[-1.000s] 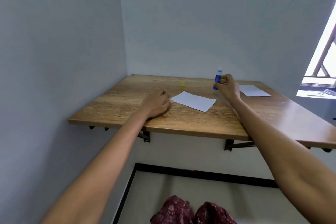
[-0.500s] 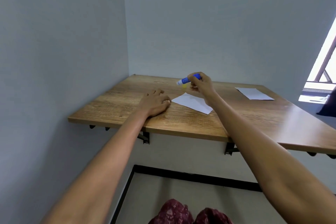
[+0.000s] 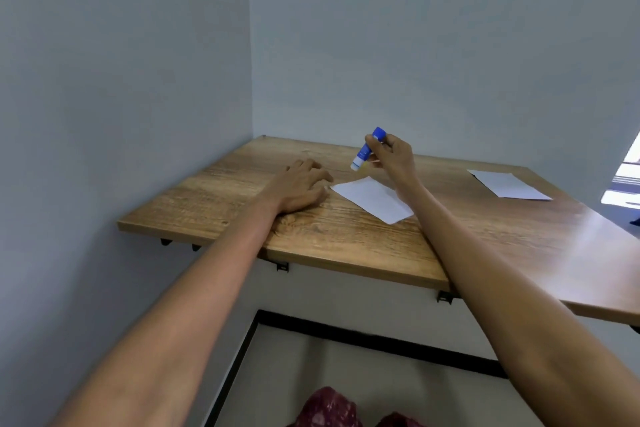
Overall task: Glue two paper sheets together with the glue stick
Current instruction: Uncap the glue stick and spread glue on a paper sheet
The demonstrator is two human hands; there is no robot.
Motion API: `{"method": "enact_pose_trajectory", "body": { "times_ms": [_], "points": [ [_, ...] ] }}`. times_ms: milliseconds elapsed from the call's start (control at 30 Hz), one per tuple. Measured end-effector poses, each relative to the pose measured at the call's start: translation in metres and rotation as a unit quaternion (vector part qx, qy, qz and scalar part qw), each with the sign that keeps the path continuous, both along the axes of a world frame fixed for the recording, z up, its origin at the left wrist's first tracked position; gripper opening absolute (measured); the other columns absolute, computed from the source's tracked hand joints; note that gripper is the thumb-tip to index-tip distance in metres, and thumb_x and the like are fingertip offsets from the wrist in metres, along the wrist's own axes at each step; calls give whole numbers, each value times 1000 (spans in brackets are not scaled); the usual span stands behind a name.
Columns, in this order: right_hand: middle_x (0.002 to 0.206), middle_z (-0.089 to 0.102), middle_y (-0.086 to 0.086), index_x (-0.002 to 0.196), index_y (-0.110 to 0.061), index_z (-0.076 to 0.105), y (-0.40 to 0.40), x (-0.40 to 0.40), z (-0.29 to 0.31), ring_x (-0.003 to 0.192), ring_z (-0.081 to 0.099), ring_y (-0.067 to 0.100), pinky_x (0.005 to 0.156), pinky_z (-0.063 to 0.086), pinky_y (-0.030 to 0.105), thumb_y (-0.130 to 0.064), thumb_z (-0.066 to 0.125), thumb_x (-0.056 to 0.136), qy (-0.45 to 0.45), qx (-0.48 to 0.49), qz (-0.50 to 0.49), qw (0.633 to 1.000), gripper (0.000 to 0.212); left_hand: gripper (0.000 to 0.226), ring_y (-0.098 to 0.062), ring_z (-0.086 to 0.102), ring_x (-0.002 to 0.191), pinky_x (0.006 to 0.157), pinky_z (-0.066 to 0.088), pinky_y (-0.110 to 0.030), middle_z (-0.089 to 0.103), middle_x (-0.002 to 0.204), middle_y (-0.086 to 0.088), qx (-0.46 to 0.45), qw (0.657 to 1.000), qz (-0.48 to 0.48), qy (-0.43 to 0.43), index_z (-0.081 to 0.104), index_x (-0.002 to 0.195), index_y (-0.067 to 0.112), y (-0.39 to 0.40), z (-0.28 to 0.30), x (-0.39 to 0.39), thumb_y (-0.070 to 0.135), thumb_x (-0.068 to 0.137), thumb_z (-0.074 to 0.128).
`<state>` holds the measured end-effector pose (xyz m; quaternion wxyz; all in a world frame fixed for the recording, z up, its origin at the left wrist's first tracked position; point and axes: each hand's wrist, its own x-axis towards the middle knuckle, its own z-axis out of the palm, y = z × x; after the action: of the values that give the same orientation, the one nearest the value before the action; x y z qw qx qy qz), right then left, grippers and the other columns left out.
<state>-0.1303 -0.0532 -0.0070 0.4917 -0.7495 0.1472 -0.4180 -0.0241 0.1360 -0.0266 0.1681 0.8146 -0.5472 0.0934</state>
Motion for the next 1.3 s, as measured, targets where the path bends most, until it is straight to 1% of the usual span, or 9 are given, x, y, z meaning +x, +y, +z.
{"method": "enact_pose_trajectory", "body": {
  "times_ms": [67,133,200,267,500,733,900,1100,1300],
  "points": [
    [83,68,15,95,-3,65,6,3,-1,75,64,15,74,54,34,-37,66,86,13,-21,-13,1000,35,34,-21,32,132,109,25,-45,39,143,-4,8,1000,3,-7,56,123,30,0,0,-1,34,93,40],
    [73,63,6,87,-9,64,14,7,-4,67,57,11,67,48,30,-42,66,85,39,-62,-27,997,33,32,-21,32,133,110,23,-45,39,144,-4,13,1000,4,-17,59,120,31,0,0,-2,33,93,40],
    [62,55,-8,75,-23,58,20,12,-5,55,47,6,56,37,24,-48,64,84,71,-111,-50,990,27,32,-21,31,134,110,22,-45,38,145,-4,10,1000,3,-25,60,119,32,-1,-1,-2,32,93,41],
    [59,53,-12,74,-29,56,23,17,-5,52,45,2,52,33,23,-52,62,83,91,-143,-69,983,26,32,-21,30,134,110,22,-45,38,145,-4,7,1000,3,-21,60,118,32,0,-3,-1,31,93,41],
    [59,55,-5,70,-22,57,27,33,-7,53,45,6,54,34,28,-53,65,81,103,-204,-42,973,34,43,-18,34,132,107,27,-42,38,144,-3,-42,999,-10,-11,63,110,29,3,-2,-1,37,81,32],
    [64,57,-1,82,-11,65,24,30,-9,58,47,8,59,37,28,-48,66,82,92,-203,-34,974,38,29,-18,30,135,110,23,-44,35,147,-3,-23,1000,-5,-7,63,112,31,1,-2,5,28,91,43],
    [64,58,-3,83,-13,65,26,29,-10,58,48,7,57,37,27,-49,65,82,99,-206,-38,973,36,28,-20,30,135,110,21,-42,33,148,-4,-31,999,-2,-8,59,114,29,0,-2,4,28,90,45],
    [67,60,-4,90,-14,66,21,30,-11,60,49,7,60,40,29,-49,65,83,97,-195,-62,974,35,31,-20,27,138,113,17,-43,29,152,-1,-9,1000,-5,-12,58,118,33,-4,-2,7,30,90,44],
    [65,59,-1,84,-13,63,25,28,-11,60,50,11,60,40,31,-49,64,84,106,-213,-51,970,35,31,-20,26,139,114,17,-43,30,151,-2,-5,1000,-5,-16,59,117,34,-7,-3,11,31,90,45]
  ]
}}
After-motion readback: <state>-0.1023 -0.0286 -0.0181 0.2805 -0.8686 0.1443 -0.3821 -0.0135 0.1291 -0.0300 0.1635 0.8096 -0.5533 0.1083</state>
